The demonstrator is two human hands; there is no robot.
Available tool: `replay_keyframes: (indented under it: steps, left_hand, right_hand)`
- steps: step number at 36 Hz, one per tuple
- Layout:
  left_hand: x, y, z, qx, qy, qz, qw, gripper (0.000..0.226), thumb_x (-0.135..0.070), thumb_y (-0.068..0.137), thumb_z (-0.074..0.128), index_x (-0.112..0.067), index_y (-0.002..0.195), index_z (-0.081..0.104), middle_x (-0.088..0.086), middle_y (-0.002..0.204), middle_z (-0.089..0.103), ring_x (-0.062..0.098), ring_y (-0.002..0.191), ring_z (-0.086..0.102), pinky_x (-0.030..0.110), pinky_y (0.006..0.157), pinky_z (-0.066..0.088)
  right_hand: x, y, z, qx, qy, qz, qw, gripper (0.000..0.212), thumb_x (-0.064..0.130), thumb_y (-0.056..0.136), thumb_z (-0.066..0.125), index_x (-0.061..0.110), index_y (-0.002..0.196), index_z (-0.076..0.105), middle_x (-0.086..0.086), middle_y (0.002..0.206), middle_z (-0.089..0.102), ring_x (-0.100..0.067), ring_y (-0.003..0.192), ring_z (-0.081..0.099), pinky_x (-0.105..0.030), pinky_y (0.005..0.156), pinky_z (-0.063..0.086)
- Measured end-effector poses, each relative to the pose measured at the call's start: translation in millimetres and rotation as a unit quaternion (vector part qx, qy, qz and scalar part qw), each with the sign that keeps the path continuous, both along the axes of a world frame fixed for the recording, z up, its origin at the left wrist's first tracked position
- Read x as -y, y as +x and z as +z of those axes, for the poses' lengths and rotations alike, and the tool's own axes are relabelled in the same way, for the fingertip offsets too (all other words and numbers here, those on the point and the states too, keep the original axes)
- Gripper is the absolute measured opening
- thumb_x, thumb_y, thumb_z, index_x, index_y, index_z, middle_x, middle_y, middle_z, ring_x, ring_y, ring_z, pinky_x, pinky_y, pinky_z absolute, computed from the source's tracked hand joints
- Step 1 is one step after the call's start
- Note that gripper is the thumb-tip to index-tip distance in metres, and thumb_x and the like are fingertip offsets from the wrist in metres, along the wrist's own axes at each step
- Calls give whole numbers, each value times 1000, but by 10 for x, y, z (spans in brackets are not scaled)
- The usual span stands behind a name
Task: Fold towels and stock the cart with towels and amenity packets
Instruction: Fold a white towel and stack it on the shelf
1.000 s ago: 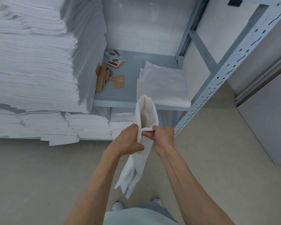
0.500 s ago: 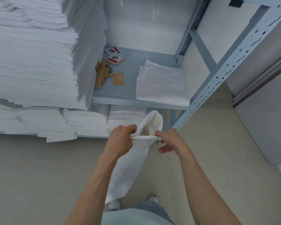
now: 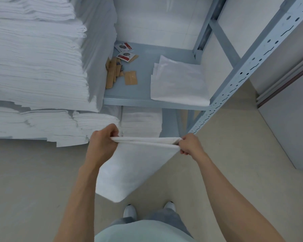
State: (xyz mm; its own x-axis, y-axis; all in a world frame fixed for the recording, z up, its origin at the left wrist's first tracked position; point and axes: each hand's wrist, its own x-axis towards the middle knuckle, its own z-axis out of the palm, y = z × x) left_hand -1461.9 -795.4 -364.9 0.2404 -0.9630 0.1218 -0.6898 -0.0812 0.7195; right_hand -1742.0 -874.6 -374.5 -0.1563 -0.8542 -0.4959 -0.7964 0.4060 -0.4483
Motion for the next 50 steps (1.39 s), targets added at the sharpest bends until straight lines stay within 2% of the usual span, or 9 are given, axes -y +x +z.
replay_keyframes:
  steps: [5,14,21,24,27,30,36,46,50]
  left_hand:
    - [-39,201,51,-64,-25,55,996,32,7,74,60,-19,68,43,3,55,48,10,52,35,18,46,27]
    - [84,-72,161,-76,-43,16,996,29,9,67,64,-19,64,54,-5,58,56,6,59,48,12,53,34]
    - [258,-375,315,-83,-46,-16,995,21,6,71,66,-16,70,65,-6,61,63,9,67,57,12,54,39]
    - [280,-484,350,-67,-46,-38,996,18,6,73,67,-12,72,67,-2,62,65,14,64,56,18,55,41]
    - [280,-526,377,-51,-45,-50,996,18,6,74,68,-11,73,68,-3,62,64,10,54,54,11,54,41]
    - [275,-520,383,-39,-38,-47,997,19,7,74,65,-12,72,67,-2,62,65,9,55,56,11,55,42]
    - [150,-275,305,-54,-30,-11,998,25,9,68,62,-15,67,67,-10,61,64,8,64,59,14,53,41]
    - [-105,358,284,-252,-90,102,958,34,-10,77,79,-25,103,66,-14,86,70,0,73,60,12,62,45]
    - [-160,538,257,-285,-78,95,950,32,-31,70,88,-41,93,69,-8,91,72,7,81,64,23,70,52]
  right_hand:
    - [104,111,416,9,-108,-9,994,25,12,71,56,25,51,64,8,38,58,-5,25,47,-20,47,38]
    - [92,-276,680,24,-53,-53,997,27,8,71,48,17,73,73,-6,54,70,-18,45,67,-33,66,61]
    - [62,-588,642,-21,16,-45,999,11,4,77,62,7,71,70,-12,73,72,-31,66,71,-35,68,59]
    - [73,-500,719,-115,17,78,990,23,9,86,61,10,106,73,-14,116,67,-30,101,63,-28,78,48]
    - [-54,-70,847,42,-46,147,987,54,26,91,62,29,143,48,1,147,49,-19,132,47,-29,98,36]
    - [-226,552,760,62,-30,273,960,84,48,78,75,40,149,31,9,139,52,-17,123,53,-31,91,41]
    - [-364,1141,371,-26,-159,316,935,12,29,96,60,27,106,66,4,89,65,-23,86,62,-32,67,35]
    - [-210,1564,611,21,-217,374,902,11,35,95,60,29,95,69,1,92,69,-26,86,61,-33,65,34]
    - [-138,1653,935,36,-235,411,880,13,36,94,62,32,82,64,7,80,62,-18,75,49,-32,61,30]
